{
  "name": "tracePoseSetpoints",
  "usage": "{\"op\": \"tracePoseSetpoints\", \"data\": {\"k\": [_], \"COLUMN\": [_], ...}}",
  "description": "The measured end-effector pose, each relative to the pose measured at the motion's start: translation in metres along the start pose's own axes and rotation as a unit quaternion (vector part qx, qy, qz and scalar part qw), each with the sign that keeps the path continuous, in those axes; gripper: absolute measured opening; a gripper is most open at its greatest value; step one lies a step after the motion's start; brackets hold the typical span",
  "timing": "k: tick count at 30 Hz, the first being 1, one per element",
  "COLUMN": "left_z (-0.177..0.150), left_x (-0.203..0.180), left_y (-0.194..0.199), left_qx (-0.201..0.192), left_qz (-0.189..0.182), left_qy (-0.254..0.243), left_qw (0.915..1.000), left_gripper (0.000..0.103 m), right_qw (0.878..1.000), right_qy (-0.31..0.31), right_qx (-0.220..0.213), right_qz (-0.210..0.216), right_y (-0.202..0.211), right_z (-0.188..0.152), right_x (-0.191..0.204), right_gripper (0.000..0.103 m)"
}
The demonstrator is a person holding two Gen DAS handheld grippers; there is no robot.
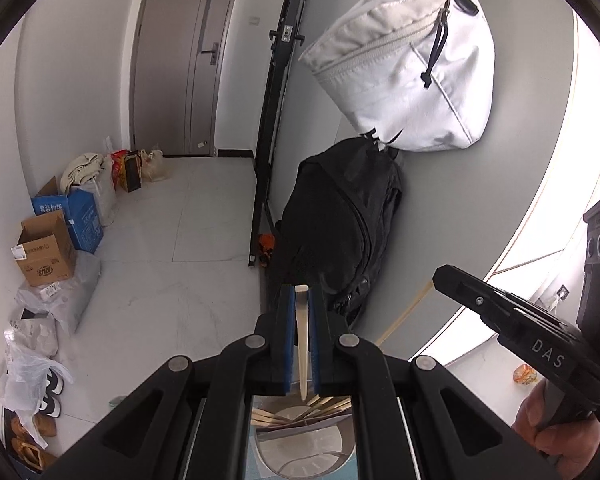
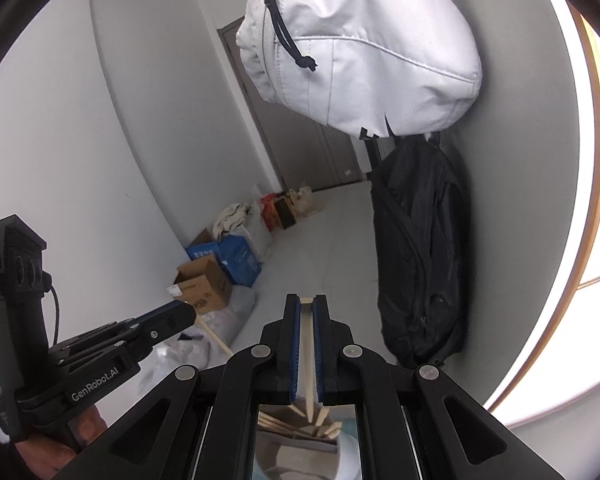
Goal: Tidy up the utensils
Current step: 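Lift both held chopsticks and carry them over the white holder, then open both grippers to drop the chopsticks into the holder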
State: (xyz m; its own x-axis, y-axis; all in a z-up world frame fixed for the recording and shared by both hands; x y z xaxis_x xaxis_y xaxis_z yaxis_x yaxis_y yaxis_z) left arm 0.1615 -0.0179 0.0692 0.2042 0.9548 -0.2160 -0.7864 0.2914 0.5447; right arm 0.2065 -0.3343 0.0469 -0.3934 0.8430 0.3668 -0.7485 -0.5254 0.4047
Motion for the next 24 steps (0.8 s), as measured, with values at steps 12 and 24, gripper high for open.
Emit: {"op": "tracePoseSetpoints", "data": {"k": [12,24], "left_z": [-0.013,-0.040], "left_x": [0.003,0.015], "left_y": [-0.030,-0.055], "left_qx": [0.056,0.166], "left_qz": [-0.033,-0.114], "left_qy": [0.001,0.063], "left_qw": [0.9979,0.9775], "left_gripper": [0.002,0.002], "right_qw": [0.999,0.997], "right_qy": [-0.001,-0.021], "right_qx": [0.036,0.073], "right_qz": [0.012,0.033], "right_y": [-0.022,-0.038], "right_z": [-0.028,-0.068], "right_x": [-0.003,-0.008], "right_gripper": [0.005,0.008]}}
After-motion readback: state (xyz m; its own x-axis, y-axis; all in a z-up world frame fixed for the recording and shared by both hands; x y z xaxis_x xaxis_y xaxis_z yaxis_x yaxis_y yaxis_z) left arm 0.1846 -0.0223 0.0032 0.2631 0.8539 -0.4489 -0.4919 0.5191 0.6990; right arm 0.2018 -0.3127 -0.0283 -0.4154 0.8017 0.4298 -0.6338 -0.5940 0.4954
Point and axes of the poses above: each gripper's, at about its wrist camera, not at the fingertips, and y roughly against the way its jaws point, x to its left, z to its top, the point moved 2 cm from there along -y, roughly the way its jaws point, and after that the axes turned 2 degrees about -x, right-handed, at the moved point
